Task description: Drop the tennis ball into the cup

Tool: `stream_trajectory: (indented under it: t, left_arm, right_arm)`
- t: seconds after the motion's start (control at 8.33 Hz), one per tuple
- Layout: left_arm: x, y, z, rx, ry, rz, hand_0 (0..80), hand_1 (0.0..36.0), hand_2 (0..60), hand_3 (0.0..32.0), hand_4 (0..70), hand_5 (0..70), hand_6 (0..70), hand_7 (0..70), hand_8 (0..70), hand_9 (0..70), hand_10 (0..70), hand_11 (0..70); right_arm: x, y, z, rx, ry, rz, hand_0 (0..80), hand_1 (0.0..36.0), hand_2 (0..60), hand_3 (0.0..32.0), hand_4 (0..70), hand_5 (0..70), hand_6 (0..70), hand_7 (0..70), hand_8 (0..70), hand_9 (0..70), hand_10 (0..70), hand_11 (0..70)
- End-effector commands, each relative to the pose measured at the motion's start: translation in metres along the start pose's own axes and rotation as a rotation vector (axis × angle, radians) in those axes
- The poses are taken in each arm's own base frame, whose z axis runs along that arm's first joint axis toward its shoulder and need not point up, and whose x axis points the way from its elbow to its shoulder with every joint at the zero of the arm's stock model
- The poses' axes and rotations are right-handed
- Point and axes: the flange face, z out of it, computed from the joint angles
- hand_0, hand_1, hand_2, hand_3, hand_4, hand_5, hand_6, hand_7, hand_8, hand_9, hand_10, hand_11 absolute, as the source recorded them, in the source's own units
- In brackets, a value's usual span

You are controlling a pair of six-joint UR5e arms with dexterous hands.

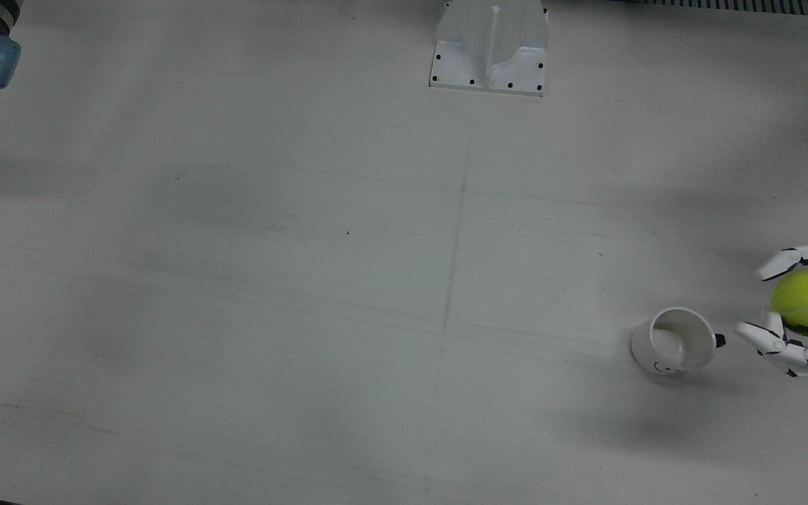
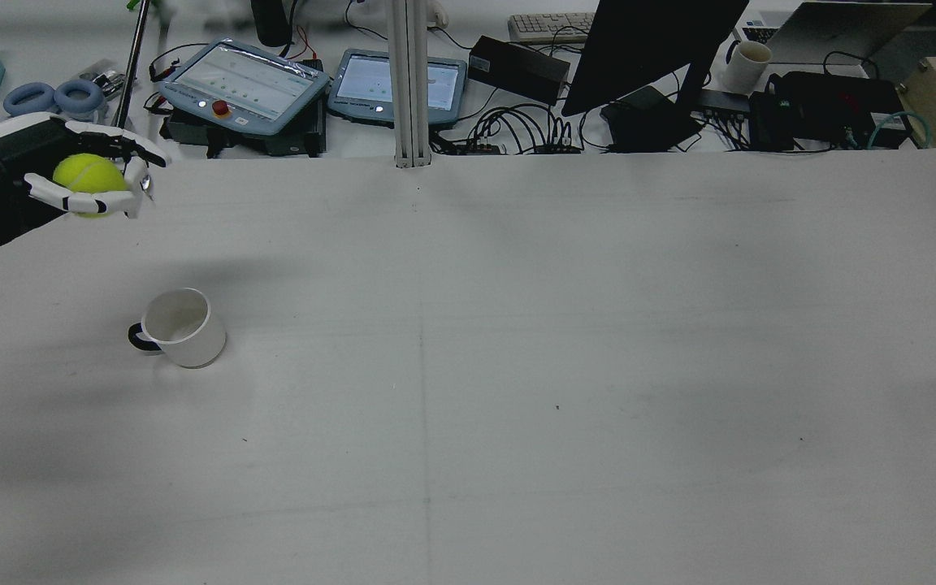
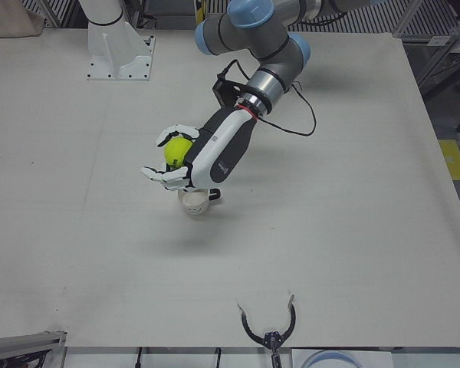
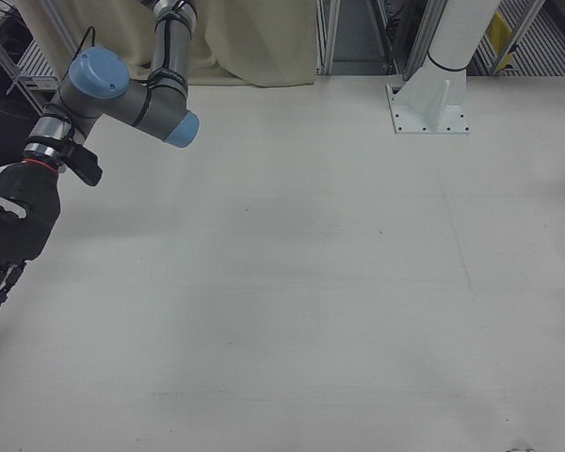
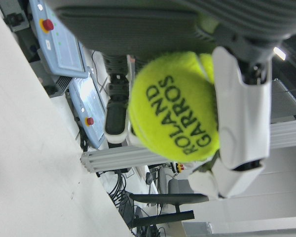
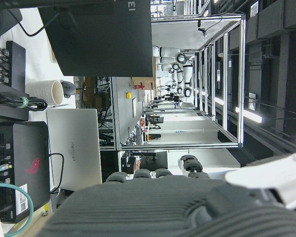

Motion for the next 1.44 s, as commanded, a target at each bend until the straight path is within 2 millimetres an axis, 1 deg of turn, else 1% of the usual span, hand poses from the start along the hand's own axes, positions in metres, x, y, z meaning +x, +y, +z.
stream_trajectory:
  t: [0.0,0.12,0.24,0.36,0.48,0.6,0.72,0.84,0.96,1.08,1.2,1.32]
  left_arm:
    - [-0.054,0.011,0.013,-0.017,-0.063,0.024,58.7,23.8,35.0,0.0,44.0,21.6,70.0,70.0,53.9,70.0,34.3,49.8]
    - [-0.053,0.010,0.014,-0.011,-0.049,0.025,57.8,23.5,37.1,0.0,42.8,21.9,70.0,70.0,52.0,70.0,32.2,47.1]
    - [-0.051,0.006,0.013,-0.003,-0.047,0.026,57.2,23.1,32.6,0.0,41.8,19.2,68.9,70.0,50.4,70.0,30.9,45.4]
    - [-0.054,-0.004,0.006,0.002,-0.047,0.026,54.7,22.0,32.0,0.0,39.3,16.6,58.3,70.0,46.2,66.5,27.7,41.1]
    - [-0.056,-0.009,0.002,-0.004,-0.044,0.026,54.9,19.0,18.6,0.0,32.7,16.6,59.8,70.0,34.8,46.9,16.6,25.4]
    - [-0.057,-0.007,0.003,-0.020,-0.041,0.026,56.6,23.0,5.4,0.0,21.7,6.9,14.1,38.6,6.4,14.6,3.9,7.5]
    - [-0.057,-0.005,0.005,-0.024,-0.041,0.026,55.1,25.3,9.2,0.0,11.6,3.7,2.3,22.5,0.0,3.1,0.0,0.7]
    - [-0.057,-0.005,0.005,-0.025,-0.040,0.026,55.7,27.1,11.2,0.0,5.7,4.1,2.0,20.1,0.0,2.6,0.0,0.0]
    - [-0.056,-0.008,0.004,-0.019,-0.040,0.027,56.4,27.8,11.0,0.0,4.4,4.3,2.0,19.1,0.0,2.4,0.0,0.0]
    - [-0.056,-0.012,0.002,-0.010,-0.040,0.028,56.9,27.7,9.7,0.0,4.1,4.9,2.9,17.7,0.0,2.1,0.0,0.0]
    - [-0.057,-0.025,-0.004,0.000,-0.037,0.027,56.2,27.7,9.5,0.0,3.7,3.2,0.4,18.5,0.0,2.3,0.0,0.0]
    - [-0.052,-0.037,-0.013,0.015,-0.027,0.033,56.2,27.7,10.8,0.0,3.2,3.8,1.3,17.1,0.0,2.0,0.0,0.0]
  right_arm:
    - [0.000,-0.001,0.000,0.002,0.001,0.000,0.0,0.0,0.0,0.0,0.0,0.0,0.0,0.0,0.0,0.0,0.0,0.0]
    - [0.000,-0.001,0.000,0.002,0.001,0.000,0.0,0.0,0.0,0.0,0.0,0.0,0.0,0.0,0.0,0.0,0.0,0.0]
    - [0.000,0.000,0.000,0.000,0.001,0.000,0.0,0.0,0.0,0.0,0.0,0.0,0.0,0.0,0.0,0.0,0.0,0.0]
    - [0.000,0.000,0.000,0.000,-0.001,0.000,0.0,0.0,0.0,0.0,0.0,0.0,0.0,0.0,0.0,0.0,0.0,0.0]
    - [0.000,0.000,0.000,0.000,-0.001,0.000,0.0,0.0,0.0,0.0,0.0,0.0,0.0,0.0,0.0,0.0,0.0,0.0]
    - [0.000,0.000,0.000,0.000,-0.001,0.000,0.0,0.0,0.0,0.0,0.0,0.0,0.0,0.0,0.0,0.0,0.0,0.0]
    - [0.000,0.000,0.000,0.000,-0.001,0.000,0.0,0.0,0.0,0.0,0.0,0.0,0.0,0.0,0.0,0.0,0.0,0.0]
    - [0.000,0.000,0.000,0.000,-0.001,0.000,0.0,0.0,0.0,0.0,0.0,0.0,0.0,0.0,0.0,0.0,0.0,0.0]
    - [0.000,0.000,0.000,0.000,-0.001,0.000,0.0,0.0,0.0,0.0,0.0,0.0,0.0,0.0,0.0,0.0,0.0,0.0]
    - [0.000,0.000,0.000,0.000,-0.001,0.000,0.0,0.0,0.0,0.0,0.0,0.0,0.0,0.0,0.0,0.0,0.0,0.0]
    - [0.000,0.000,0.000,0.000,-0.001,0.000,0.0,0.0,0.0,0.0,0.0,0.0,0.0,0.0,0.0,0.0,0.0,0.0]
    - [0.000,0.000,0.000,0.000,-0.001,0.000,0.0,0.0,0.0,0.0,0.0,0.0,0.0,0.0,0.0,0.0,0.0,0.0]
